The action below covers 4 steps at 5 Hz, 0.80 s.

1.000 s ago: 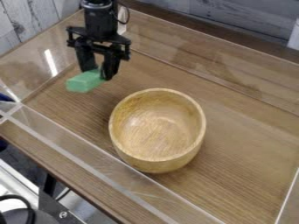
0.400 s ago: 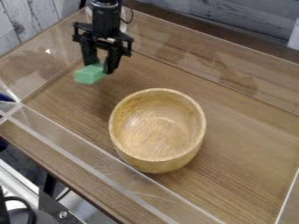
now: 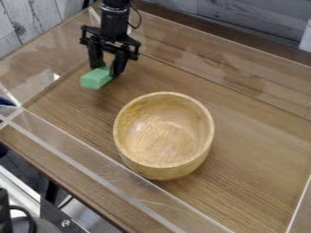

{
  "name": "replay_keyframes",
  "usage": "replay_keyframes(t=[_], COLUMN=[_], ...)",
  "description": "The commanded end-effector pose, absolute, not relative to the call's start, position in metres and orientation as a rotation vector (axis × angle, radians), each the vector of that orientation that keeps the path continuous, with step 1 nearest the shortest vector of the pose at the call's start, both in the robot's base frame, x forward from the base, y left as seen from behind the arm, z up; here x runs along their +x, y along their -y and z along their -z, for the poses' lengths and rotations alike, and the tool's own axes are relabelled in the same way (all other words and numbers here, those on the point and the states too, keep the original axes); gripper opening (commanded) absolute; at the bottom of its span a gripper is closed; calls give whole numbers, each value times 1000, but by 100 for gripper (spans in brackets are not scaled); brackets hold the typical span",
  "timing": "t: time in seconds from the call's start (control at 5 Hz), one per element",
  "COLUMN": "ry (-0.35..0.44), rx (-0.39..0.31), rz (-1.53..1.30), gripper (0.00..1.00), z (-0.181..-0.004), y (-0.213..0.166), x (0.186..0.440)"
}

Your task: Remove the green block from inside the brown bowl and put it on the table

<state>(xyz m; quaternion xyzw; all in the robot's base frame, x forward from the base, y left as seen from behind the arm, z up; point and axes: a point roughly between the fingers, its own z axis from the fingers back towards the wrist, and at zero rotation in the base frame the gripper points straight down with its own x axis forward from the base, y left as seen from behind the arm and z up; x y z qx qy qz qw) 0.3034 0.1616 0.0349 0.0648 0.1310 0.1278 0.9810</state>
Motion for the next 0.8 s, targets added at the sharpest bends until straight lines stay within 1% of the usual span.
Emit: replay_keyframes(t=[0.0,0.2,0.6], ry=[-206,-214,-218], rx=[149,143,181], rz=[-263,-271,-227], gripper=[0,0,0], z=[-56,-57,-40], y=[-166,-168,-165], x=[318,322,317])
